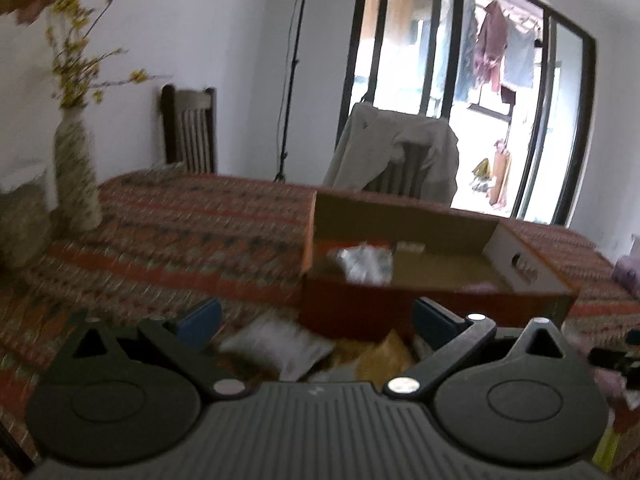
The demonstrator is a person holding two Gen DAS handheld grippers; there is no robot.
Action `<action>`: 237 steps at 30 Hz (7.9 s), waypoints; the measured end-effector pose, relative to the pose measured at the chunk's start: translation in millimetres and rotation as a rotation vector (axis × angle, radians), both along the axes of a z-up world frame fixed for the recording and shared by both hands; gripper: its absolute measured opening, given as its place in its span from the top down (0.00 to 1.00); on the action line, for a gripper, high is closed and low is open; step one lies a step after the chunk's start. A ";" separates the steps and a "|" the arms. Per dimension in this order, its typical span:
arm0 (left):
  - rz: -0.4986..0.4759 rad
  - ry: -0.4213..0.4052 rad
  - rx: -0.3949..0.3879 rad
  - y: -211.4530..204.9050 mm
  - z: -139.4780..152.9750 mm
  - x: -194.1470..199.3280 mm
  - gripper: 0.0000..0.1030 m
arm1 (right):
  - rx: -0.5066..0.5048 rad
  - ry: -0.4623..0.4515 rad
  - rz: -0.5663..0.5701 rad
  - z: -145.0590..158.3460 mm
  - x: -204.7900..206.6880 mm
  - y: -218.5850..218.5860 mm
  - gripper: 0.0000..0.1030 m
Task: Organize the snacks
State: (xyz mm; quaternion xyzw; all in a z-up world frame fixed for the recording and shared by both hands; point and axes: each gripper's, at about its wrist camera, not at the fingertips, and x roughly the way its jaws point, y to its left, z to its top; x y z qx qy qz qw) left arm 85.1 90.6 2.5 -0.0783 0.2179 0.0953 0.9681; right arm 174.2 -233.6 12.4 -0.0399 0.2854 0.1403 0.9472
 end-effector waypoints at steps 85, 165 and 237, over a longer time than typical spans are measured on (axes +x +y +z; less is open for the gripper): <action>-0.158 -0.049 0.044 -76.7 24.1 -1.1 0.58 | 0.192 -0.165 0.114 45.9 -16.6 20.0 0.42; 0.023 -0.122 -0.012 -42.1 37.2 106.4 0.00 | 0.087 -0.138 -0.011 47.4 89.8 63.4 0.00; 0.104 0.239 0.000 -22.7 -41.5 -5.2 0.00 | 0.071 -0.002 -0.035 1.2 -27.6 -51.1 0.61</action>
